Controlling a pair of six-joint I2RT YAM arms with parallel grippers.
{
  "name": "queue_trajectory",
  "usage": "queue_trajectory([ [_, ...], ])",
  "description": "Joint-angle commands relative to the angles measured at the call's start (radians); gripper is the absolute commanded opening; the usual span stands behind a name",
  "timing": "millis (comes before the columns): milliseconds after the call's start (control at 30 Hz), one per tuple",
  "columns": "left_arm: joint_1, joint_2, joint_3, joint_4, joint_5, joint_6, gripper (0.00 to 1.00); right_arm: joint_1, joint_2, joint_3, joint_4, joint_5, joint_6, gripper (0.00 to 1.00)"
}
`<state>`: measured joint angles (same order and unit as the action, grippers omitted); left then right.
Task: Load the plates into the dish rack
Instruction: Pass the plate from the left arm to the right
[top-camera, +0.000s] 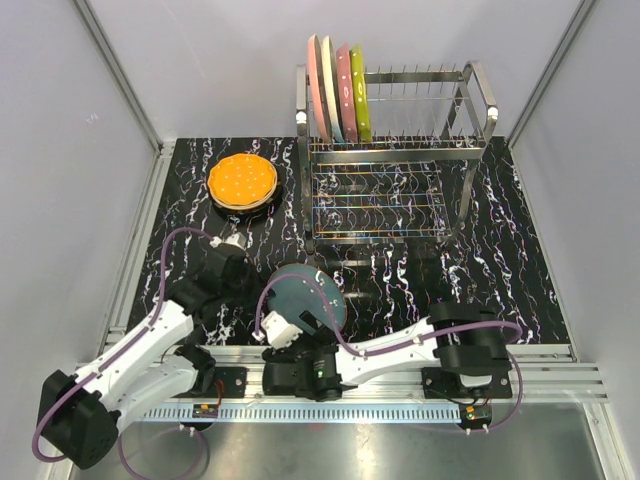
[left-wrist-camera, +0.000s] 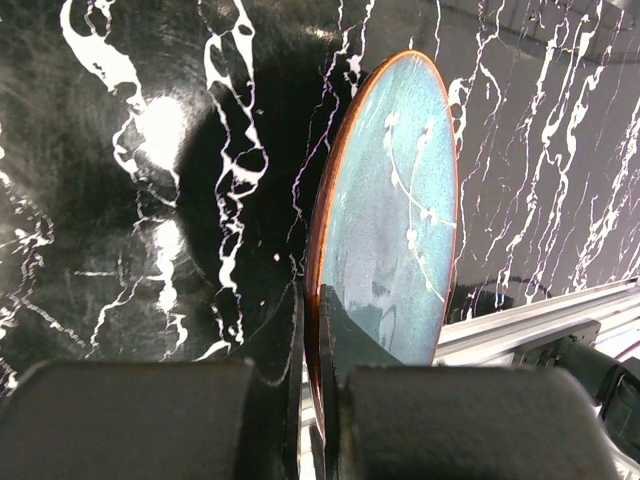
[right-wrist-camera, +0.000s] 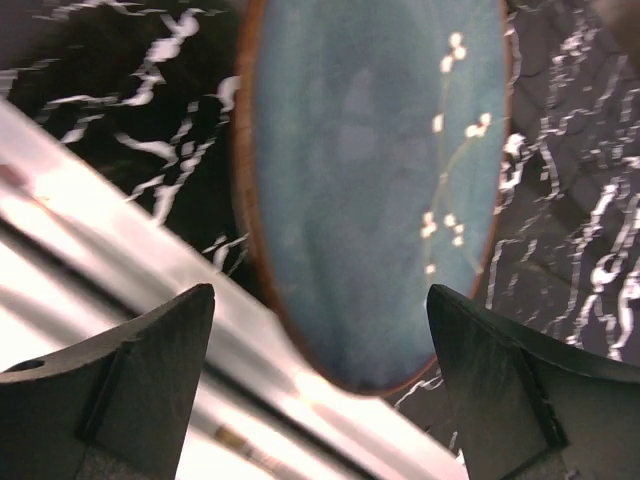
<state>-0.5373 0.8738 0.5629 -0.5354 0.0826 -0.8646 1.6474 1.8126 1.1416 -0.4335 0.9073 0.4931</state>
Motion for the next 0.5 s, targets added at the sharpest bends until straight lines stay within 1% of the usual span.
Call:
queue_trajectory([
  [0,0.002,-0.053,0.077,0.031,0.04,-0.008,0.0,-0.038,0.039,0.043,0.012,0.108,-0.045,0.94],
  [100,0.003,-0.064,0.078,0.015,0.055,-0.01,0.0,-0.081,0.045,0.043,0.035,0.142,-0.083,0.89],
  [133,0.003,-0.067,0.078,0.011,0.057,-0.011,0.0,-0.086,0.039,0.032,0.057,0.14,-0.102,0.85],
  [200,0.003,-0.079,0.077,0.003,0.063,-0.007,0.0,-0.098,0.013,-0.006,0.142,0.127,-0.165,0.81],
  [300,0.002,-0.087,0.078,0.012,0.075,-0.005,0.0,-0.103,0.014,-0.016,0.171,0.107,-0.205,0.68],
  [333,0.003,-0.085,0.08,0.018,0.098,-0.002,0.0,-0.103,0.016,-0.014,0.171,0.096,-0.211,0.58],
  [433,0.003,-0.065,0.103,0.026,0.135,0.004,0.0,-0.097,0.014,-0.006,0.176,0.082,-0.225,0.44],
  [467,0.003,-0.052,0.109,0.028,0.138,0.012,0.0,-0.094,0.01,-0.006,0.185,0.081,-0.232,0.35],
])
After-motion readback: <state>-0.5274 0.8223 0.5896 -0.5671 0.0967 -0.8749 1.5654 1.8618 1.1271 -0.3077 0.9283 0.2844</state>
